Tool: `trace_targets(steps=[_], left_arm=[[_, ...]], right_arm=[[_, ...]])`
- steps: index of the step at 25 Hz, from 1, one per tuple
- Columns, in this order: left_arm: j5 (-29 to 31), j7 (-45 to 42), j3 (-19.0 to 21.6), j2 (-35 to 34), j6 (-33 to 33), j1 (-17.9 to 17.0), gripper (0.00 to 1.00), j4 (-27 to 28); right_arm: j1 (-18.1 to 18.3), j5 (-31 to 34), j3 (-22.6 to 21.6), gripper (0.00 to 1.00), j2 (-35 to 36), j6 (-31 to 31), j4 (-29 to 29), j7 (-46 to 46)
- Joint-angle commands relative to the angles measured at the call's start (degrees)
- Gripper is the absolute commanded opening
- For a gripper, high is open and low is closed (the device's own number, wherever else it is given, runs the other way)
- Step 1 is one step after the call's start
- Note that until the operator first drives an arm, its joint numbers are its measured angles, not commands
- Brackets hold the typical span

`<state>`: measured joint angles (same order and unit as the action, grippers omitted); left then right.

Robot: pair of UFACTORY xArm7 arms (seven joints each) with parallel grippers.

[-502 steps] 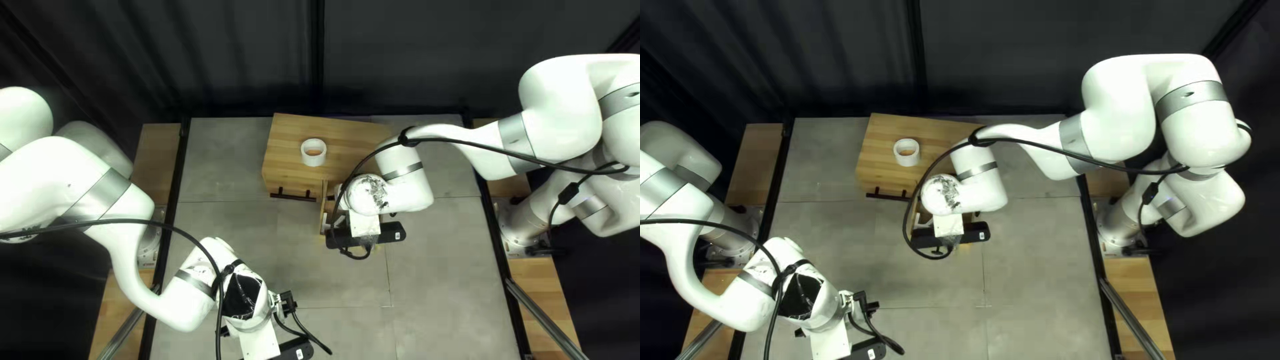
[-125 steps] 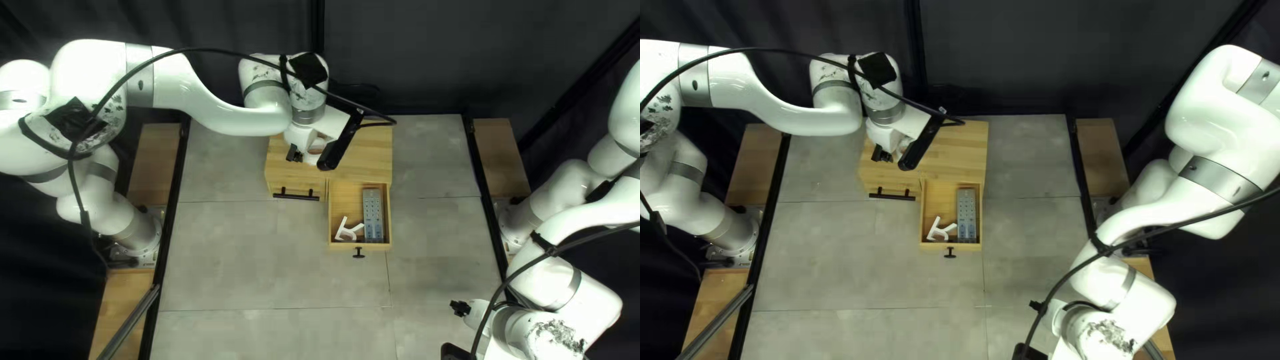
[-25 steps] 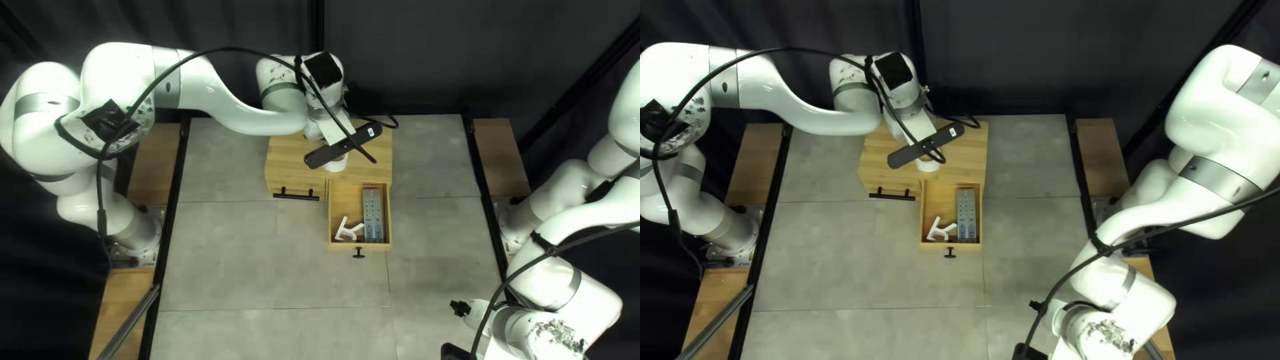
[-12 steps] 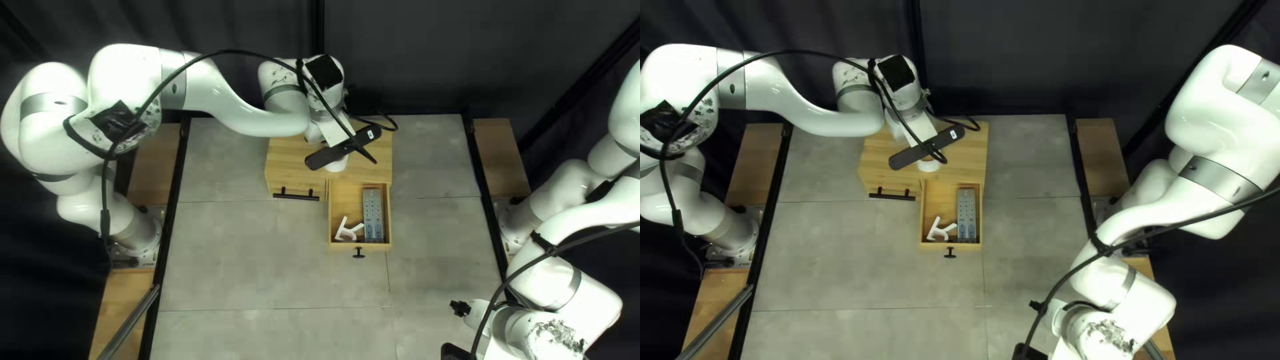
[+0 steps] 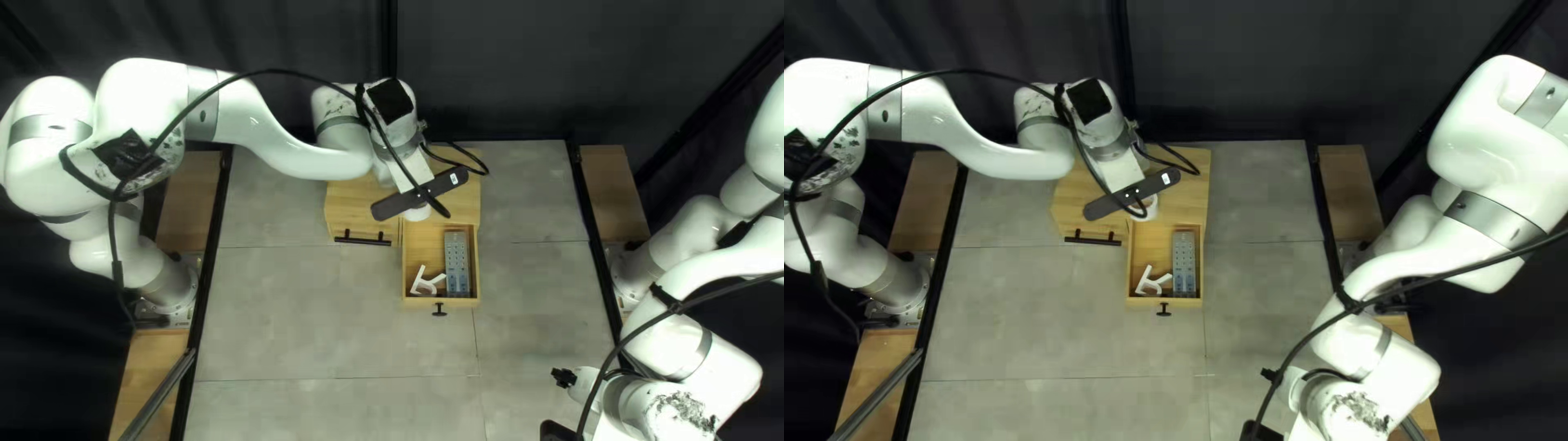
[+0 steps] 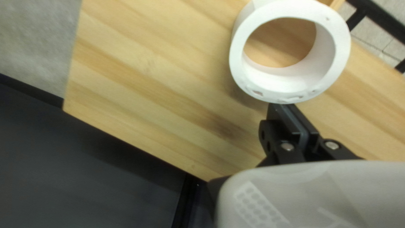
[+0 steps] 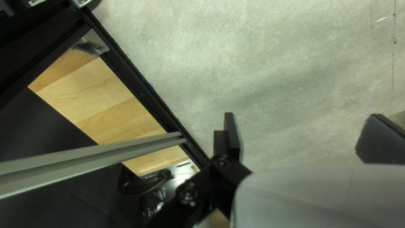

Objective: Open drawers and place objects into drawer and close

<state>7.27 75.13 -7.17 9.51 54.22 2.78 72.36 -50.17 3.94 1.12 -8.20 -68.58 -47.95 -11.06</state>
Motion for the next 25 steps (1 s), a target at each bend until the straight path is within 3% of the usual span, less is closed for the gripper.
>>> trace_targets(steps=[1,12,25], left_arm=[[0.4,-0.6,0.6,-0.2,0.2,-0.9,0.00,0.6],[1.8,-3.3,1.7,-2.7,0.9,-2.6,0.00,-0.5],[0.7,-4.7,2.7,-2.2,2.5,-3.8,0.00,2.1]], right_arm=[[0.0,0.0,0.0,1.00,0.0,0.0,0.0,0.0],[0.0,0.0,0.0,1.00,0.0,0.0,0.0,0.0],[0.0,0.0,0.0,1.00,0.0,0.0,0.0,0.0]])
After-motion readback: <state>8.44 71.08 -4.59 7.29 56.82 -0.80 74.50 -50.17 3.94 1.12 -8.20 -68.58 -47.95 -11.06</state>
